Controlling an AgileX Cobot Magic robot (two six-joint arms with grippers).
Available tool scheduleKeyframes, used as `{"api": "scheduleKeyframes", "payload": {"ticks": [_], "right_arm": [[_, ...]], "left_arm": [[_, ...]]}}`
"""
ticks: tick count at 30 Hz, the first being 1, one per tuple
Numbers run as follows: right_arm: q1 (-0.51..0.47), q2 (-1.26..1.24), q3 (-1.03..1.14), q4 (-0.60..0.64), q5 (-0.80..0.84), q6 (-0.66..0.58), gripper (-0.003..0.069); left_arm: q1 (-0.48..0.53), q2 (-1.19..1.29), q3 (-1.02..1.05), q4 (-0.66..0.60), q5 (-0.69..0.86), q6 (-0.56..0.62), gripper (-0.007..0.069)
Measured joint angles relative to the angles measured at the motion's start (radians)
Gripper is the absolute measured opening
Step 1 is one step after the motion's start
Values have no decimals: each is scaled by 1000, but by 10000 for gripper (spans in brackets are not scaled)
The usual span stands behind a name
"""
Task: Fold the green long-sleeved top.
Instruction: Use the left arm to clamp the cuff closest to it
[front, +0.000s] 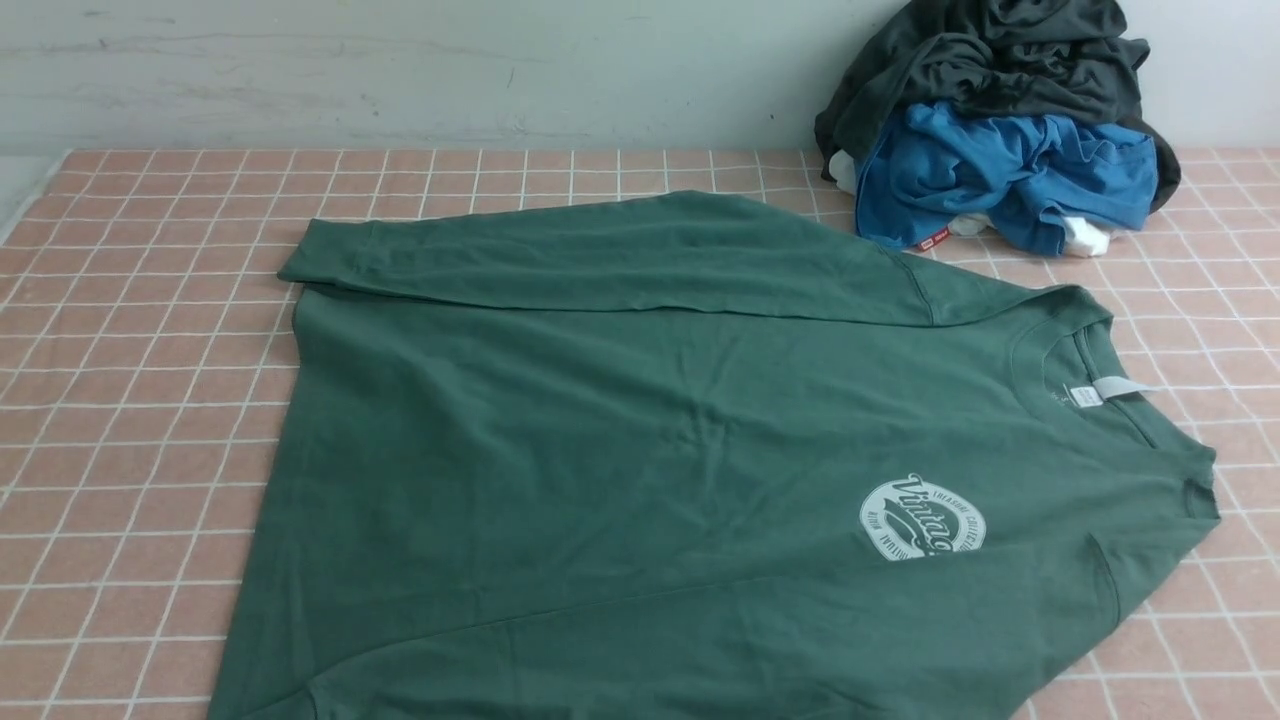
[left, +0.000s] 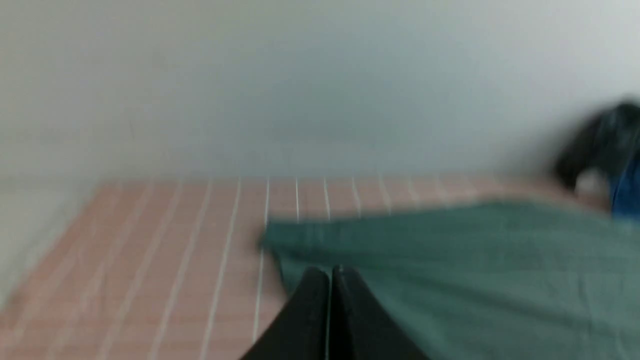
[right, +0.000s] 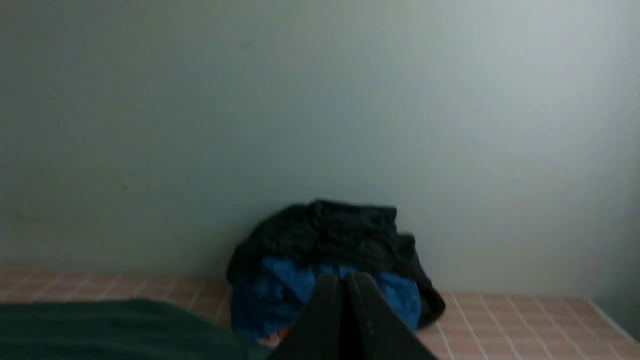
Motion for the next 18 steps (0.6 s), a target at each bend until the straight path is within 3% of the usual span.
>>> {"api": "scheduleKeyframes", "payload": {"ticks": [4, 5, 8, 11, 15, 18], "right_arm": [[57, 195, -72, 71, 323, -68, -14], [97, 271, -94, 119, 430, -141, -14], [183, 395, -108, 212, 525, -276, -14], [284, 489, -109, 287, 517, -416, -14], [361, 559, -109, 335, 412, -509, -14], [387, 593, -111, 341, 337, -527, -14]], "left_arm": [[-39, 171, 0, -72, 229, 0, 0], [-63, 257, 0, -97, 303, 16, 12], [-107, 383, 0, -119, 366, 69, 78], [-142, 503, -1, -126, 340, 115, 208], [-167, 620, -3, -143, 291, 159, 363], [-169, 701, -4, -178, 270, 194, 418]]}}
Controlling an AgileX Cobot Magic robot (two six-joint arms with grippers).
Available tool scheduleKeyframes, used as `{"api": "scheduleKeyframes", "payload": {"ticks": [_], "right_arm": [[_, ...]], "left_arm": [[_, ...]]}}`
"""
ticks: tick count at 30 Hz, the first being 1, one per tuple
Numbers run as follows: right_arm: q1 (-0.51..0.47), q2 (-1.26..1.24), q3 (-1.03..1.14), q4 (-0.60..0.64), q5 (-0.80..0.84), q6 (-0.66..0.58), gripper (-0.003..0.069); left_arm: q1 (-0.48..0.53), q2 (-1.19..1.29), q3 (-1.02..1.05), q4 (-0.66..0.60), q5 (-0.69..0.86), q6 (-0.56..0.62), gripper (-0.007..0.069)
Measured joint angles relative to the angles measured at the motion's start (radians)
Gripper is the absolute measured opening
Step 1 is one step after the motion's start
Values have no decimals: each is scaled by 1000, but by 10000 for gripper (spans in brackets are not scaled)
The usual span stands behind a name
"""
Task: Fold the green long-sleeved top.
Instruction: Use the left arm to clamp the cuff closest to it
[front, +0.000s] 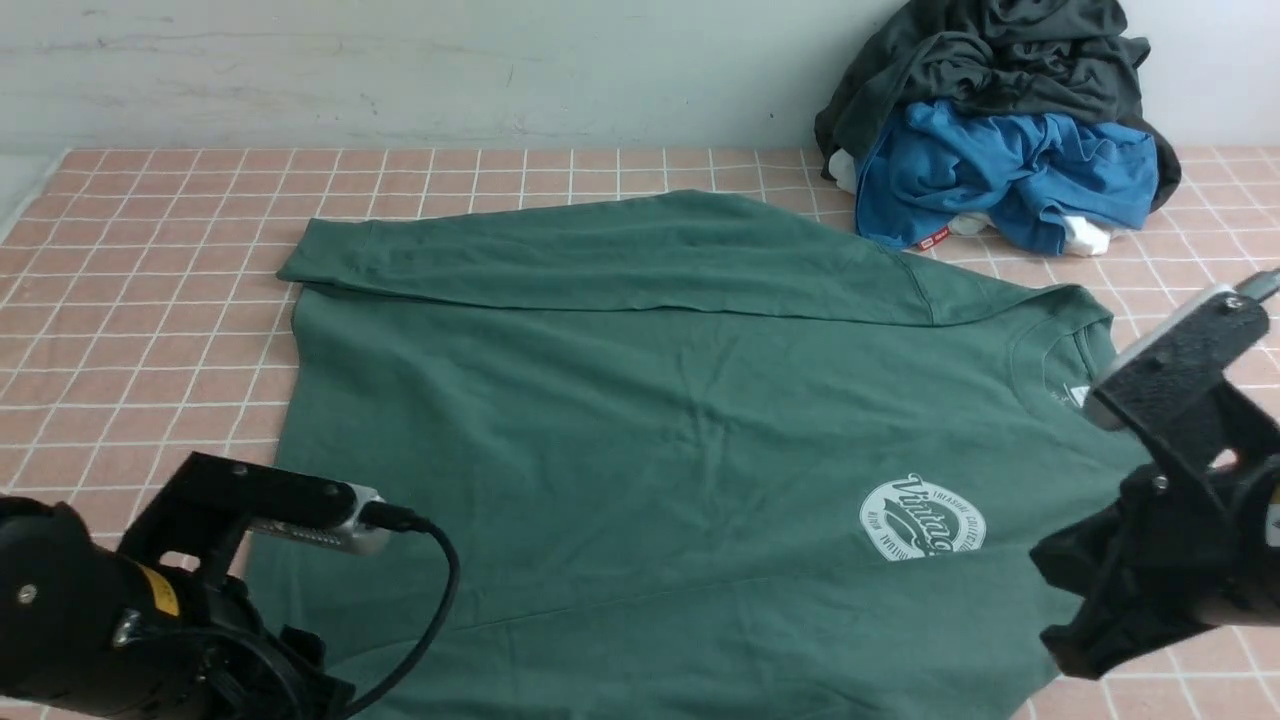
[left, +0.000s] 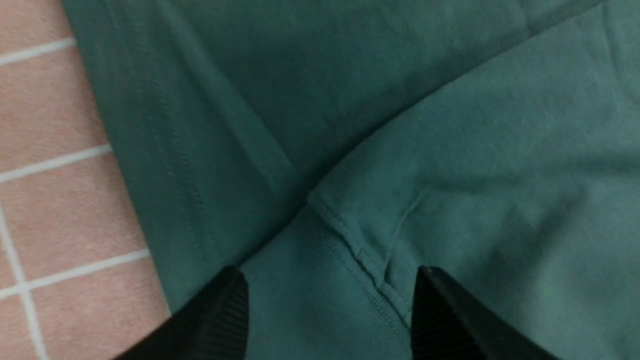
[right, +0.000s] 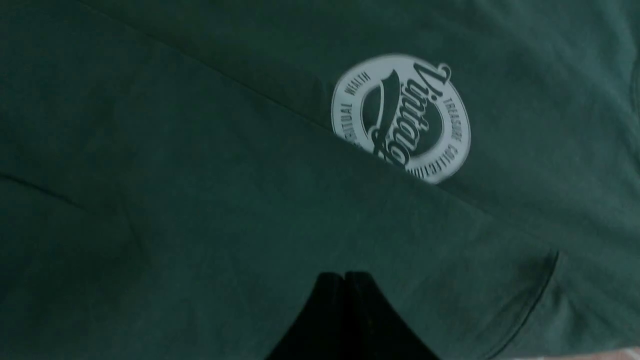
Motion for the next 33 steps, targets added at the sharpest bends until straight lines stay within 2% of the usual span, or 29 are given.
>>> {"api": "scheduleKeyframes", "payload": {"ticks": [3, 6, 7, 10, 11, 13, 15, 18, 22, 25, 28, 29, 30, 33], "right_arm": [[1, 15, -1, 16, -29, -3, -14], [1, 16, -2, 48, -34, -3, -14], [1, 16, -2, 48, -34, -3, -14], [2, 16, -3, 85, -35, -3, -14], [2, 16, -3, 89, -35, -4, -14], [2, 16, -5, 100, -35, -4, -14], [2, 16, -5, 104, -35, -4, -14], [2, 16, -5, 104, -35, -4, -14], [2, 16, -5, 104, -35, -4, -14], [2, 16, -5, 104, -35, -4, -14], [2, 16, -5, 104, -37, -4, -14], [2, 16, -5, 104, -37, -4, -14], [2, 16, -5, 104, -38, -4, -14], [2, 16, -5, 110, -38, -4, -14]], "left_arm": [[0, 67, -1, -42, -3, 55, 414], [0, 123, -2, -99, -3, 145, 334], [0, 125, -3, -102, -3, 151, 334], [0, 137, -26, -123, 2, 242, 143], [0, 137, -28, -123, 2, 242, 132], [0, 137, -53, -124, 17, 264, 40], [0, 137, -84, -126, 42, 262, 7], [0, 137, -128, -126, 90, 224, -3], [0, 138, -148, -116, 141, 177, 17], [0, 154, -148, -82, 153, 172, 95], [0, 190, -149, -36, 119, 170, 244], [0, 192, -149, -36, 116, 170, 253], [0, 215, -149, -21, 94, 170, 328], [0, 247, -150, -14, 72, 170, 365]]}}
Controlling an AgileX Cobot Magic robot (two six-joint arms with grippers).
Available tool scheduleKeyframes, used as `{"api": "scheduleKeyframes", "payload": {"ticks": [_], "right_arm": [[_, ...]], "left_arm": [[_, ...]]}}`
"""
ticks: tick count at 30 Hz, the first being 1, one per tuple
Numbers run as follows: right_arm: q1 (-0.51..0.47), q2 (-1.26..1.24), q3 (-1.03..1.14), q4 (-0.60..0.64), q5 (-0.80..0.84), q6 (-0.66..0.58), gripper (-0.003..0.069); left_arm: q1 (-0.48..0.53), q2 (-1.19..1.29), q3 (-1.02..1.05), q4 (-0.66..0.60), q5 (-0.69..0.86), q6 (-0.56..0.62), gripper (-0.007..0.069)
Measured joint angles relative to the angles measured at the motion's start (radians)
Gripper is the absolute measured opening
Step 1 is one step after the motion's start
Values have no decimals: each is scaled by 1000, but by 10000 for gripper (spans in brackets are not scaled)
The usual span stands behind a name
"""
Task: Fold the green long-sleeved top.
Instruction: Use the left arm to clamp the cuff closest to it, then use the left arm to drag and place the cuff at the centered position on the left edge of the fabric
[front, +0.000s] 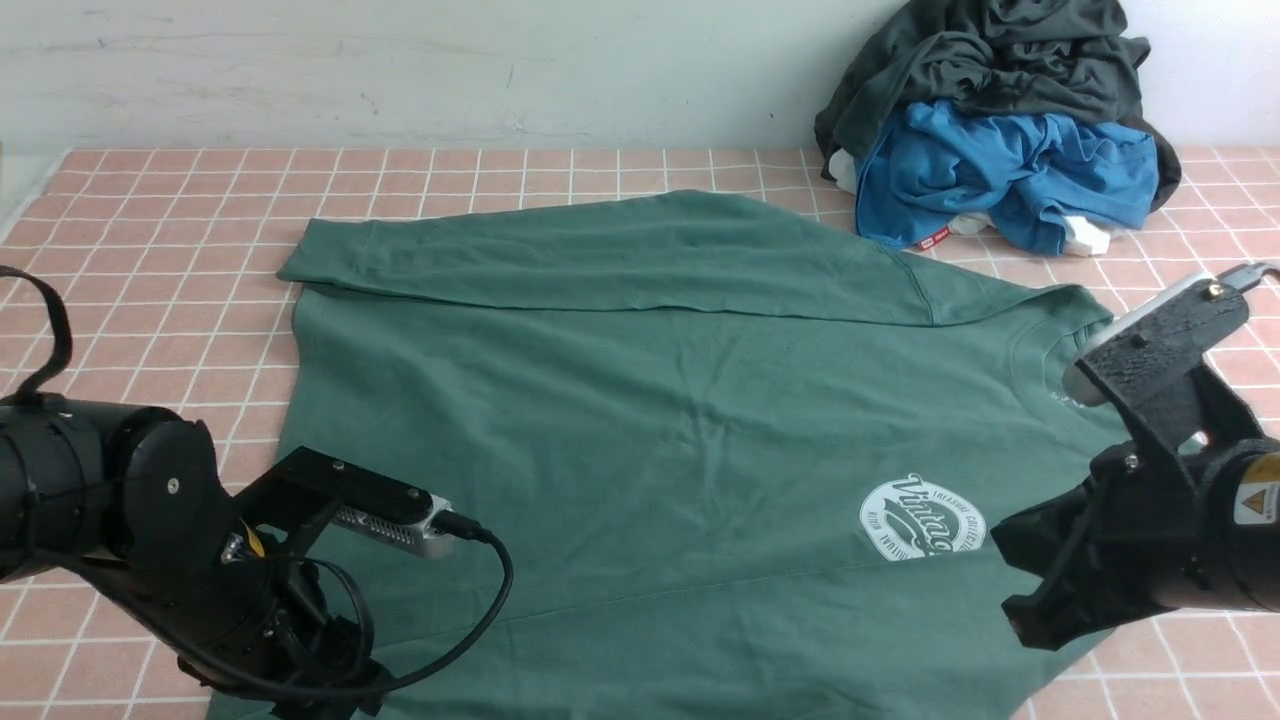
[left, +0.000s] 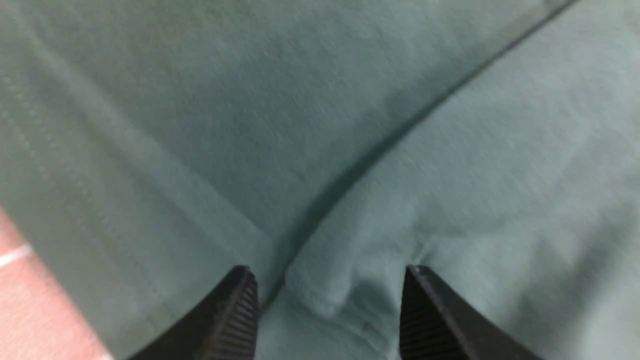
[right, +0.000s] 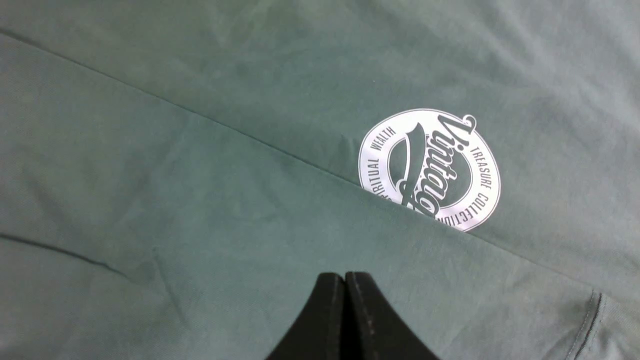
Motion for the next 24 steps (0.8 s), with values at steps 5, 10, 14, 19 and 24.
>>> {"api": "scheduleKeyframes", "payload": {"ticks": [5, 10, 14, 19, 24], "right_arm": [[0, 0, 0, 15, -2, 0, -14], [0, 0, 0, 18, -3, -1, -14], [0, 0, 0, 18, -3, -3, -14], [0, 0, 0, 18, -3, -3, -14], [0, 0, 0, 18, -3, -3, -14]], "left_arm": [[0, 44, -7, 10, -8, 1, 166], [0, 29, -73, 8, 106, 4, 34], [-1, -14, -180, 29, 219, 4, 31], [0, -28, -339, 138, 239, 4, 31], [19, 53, -460, 218, 212, 4, 31]]}}
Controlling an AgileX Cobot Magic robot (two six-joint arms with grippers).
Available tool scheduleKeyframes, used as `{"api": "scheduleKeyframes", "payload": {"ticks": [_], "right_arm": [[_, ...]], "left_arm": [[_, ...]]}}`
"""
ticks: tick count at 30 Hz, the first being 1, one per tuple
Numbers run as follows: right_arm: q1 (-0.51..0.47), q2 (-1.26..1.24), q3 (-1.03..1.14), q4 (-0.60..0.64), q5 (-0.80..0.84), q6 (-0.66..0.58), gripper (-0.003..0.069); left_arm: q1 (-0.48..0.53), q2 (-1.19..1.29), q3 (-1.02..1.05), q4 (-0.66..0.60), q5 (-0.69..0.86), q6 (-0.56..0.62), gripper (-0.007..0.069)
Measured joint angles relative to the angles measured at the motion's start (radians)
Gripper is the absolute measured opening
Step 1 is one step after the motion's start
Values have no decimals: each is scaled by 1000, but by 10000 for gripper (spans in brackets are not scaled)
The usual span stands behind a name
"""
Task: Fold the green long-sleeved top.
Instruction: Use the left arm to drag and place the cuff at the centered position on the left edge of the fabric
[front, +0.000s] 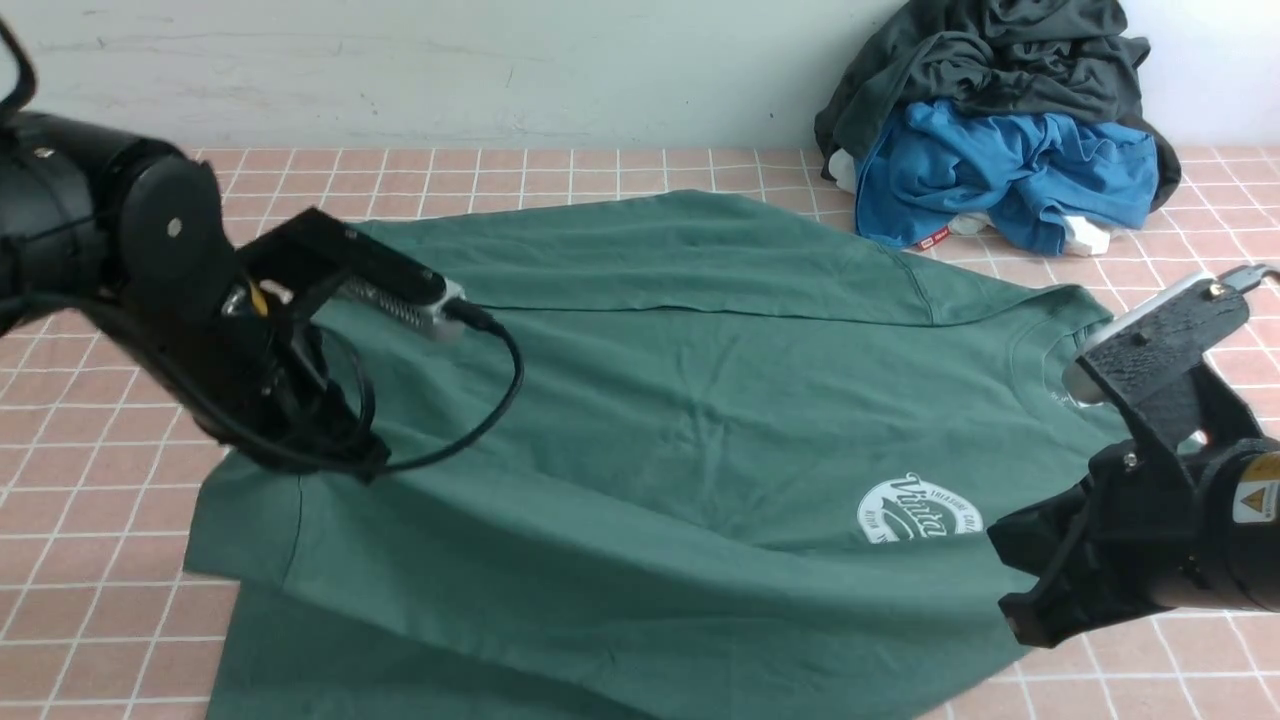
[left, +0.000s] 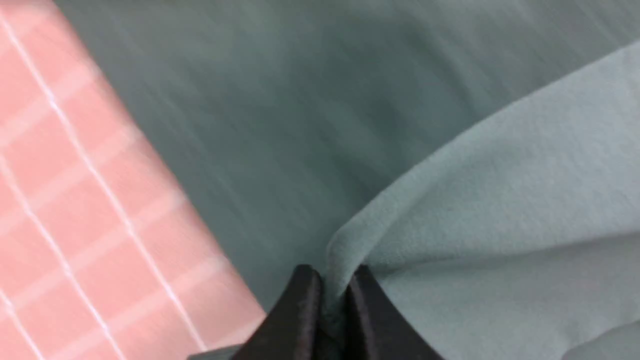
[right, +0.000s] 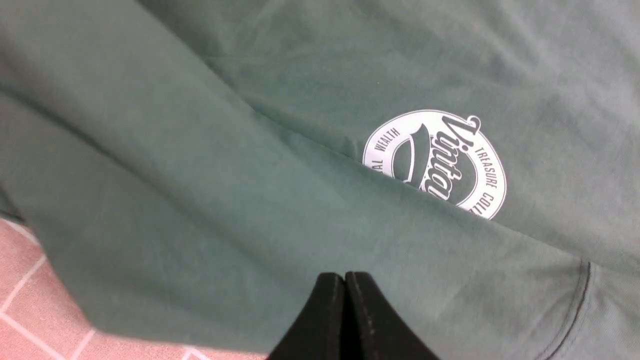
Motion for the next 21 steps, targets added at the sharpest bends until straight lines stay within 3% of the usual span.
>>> {"api": "scheduleKeyframes", "payload": {"ticks": [4, 10, 18, 21], "right_arm": [[0, 0, 0, 0, 0, 0, -14], [0, 0, 0, 0, 0, 0, -14], [0, 0, 0, 0, 0, 0, -14], [0, 0, 0, 0, -2, 0, -14]], "left_arm": [[20, 146, -124, 37, 11, 0, 31], [22, 262, -300, 26, 215, 7, 31], [32, 326, -377, 29, 183, 38, 34], [41, 372, -399, 35, 190, 50, 69]]}}
